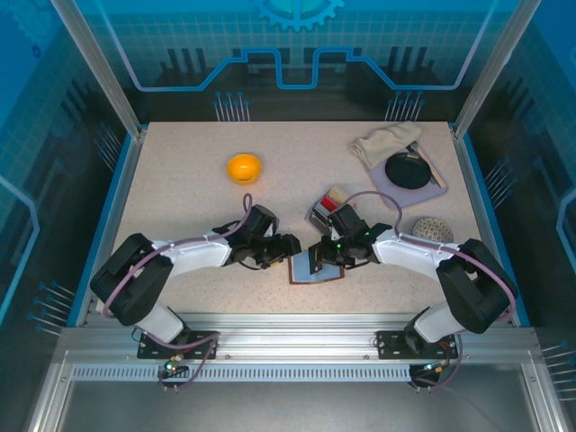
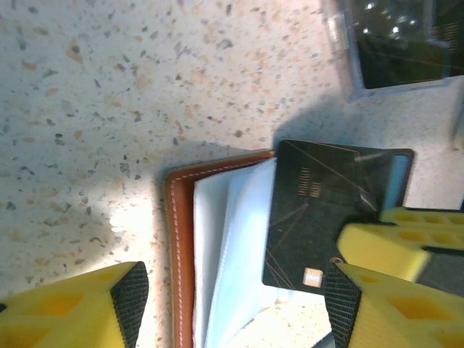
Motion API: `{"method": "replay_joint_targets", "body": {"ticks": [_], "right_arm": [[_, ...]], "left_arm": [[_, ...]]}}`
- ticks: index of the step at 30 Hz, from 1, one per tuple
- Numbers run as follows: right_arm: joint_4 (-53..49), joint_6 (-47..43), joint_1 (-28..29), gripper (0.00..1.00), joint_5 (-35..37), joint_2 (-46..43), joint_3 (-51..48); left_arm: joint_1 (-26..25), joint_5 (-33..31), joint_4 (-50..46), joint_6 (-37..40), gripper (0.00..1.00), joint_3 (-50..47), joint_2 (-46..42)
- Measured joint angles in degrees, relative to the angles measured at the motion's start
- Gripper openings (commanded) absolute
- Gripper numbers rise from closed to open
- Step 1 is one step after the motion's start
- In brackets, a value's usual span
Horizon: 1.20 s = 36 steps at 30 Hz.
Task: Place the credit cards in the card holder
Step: Flip over the card slot in the card holder, then insert the credit card into the card slot.
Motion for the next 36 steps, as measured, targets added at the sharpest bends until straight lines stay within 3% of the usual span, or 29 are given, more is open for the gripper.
{"method": "replay_joint_targets", "body": {"ticks": [6, 12, 16, 28, 36], "right_arm": [[1.4, 0.0, -0.1, 0.06, -0.1, -0.5, -1.0], [3.9, 0.0, -0.5, 0.07, -0.8, -2.8, -3.6], [4.5, -0.4, -1.2, 0.08, -1.5, -4.8, -4.5], [8.3, -1.6, -3.1, 0.07, -4.1, -6.1, -9.2], [17.9, 0.3, -3.6, 0.07, -7.6, -3.5, -13.0]], "left_arm": [[-0.5, -0.3, -0.2, 0.4, 0.63, 0.2, 0.1], [-1.3, 0.0, -2.4, 1.9, 0.34, 2.0, 6.1], [-1.9, -0.7, -3.7, 3.3, 0.26, 3.0, 7.1], [-1.9, -0.7, -3.9, 3.7, 0.23, 3.0, 7.9], [-1.9, -0.7, -3.9, 3.5, 0.25, 3.0, 8.0]]}}
